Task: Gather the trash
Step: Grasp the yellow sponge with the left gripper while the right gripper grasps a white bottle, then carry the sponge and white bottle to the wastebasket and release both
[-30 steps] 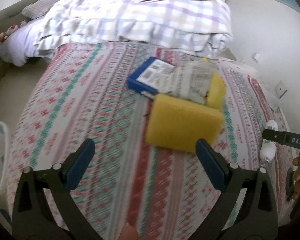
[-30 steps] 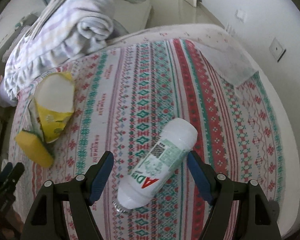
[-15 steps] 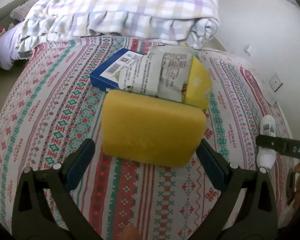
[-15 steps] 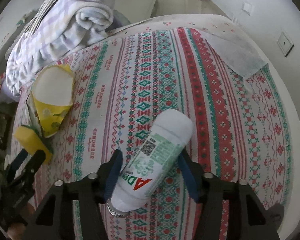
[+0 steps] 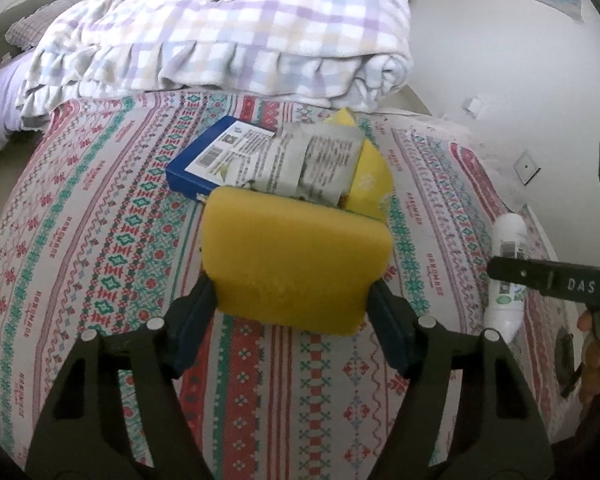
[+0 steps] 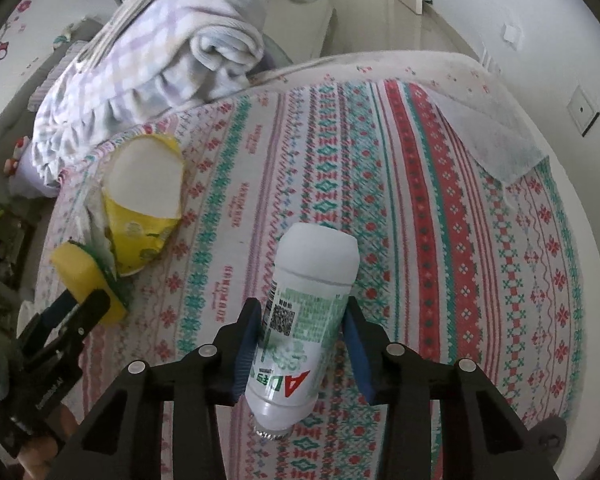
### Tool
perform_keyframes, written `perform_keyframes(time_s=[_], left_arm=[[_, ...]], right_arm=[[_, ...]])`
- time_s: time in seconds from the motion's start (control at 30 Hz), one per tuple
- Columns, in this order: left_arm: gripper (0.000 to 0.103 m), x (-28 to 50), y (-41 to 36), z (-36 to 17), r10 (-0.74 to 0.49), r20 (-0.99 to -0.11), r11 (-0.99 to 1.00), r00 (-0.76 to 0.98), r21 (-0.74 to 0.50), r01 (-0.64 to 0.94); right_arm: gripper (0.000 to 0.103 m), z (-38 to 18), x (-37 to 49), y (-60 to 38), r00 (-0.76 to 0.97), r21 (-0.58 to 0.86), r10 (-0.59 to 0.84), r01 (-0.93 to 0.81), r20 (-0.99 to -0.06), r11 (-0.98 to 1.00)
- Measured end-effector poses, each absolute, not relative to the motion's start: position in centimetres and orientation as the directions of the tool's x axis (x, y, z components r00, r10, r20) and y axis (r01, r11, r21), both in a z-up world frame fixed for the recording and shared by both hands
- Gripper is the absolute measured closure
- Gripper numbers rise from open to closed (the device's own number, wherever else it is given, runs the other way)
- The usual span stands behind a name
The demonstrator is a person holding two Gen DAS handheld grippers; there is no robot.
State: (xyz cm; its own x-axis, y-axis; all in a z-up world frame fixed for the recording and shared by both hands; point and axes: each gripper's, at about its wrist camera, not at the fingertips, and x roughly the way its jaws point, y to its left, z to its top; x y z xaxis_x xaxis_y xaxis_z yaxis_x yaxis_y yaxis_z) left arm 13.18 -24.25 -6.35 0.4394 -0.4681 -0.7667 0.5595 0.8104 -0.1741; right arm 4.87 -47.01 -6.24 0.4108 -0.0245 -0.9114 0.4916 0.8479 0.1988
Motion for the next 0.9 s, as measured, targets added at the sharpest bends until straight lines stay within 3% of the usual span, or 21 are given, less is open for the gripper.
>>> perform_keyframes(time_s=[0.9], left_arm=[[0.03, 14.5, -12.0, -2.8, -0.352, -0.76, 0.901, 0.546, -0.116, 0.419]], right_arm=[[0.065, -1.0, 9.0, -37.2, 0.532, 0.231, 0.024, 0.326, -0.846, 0.917]])
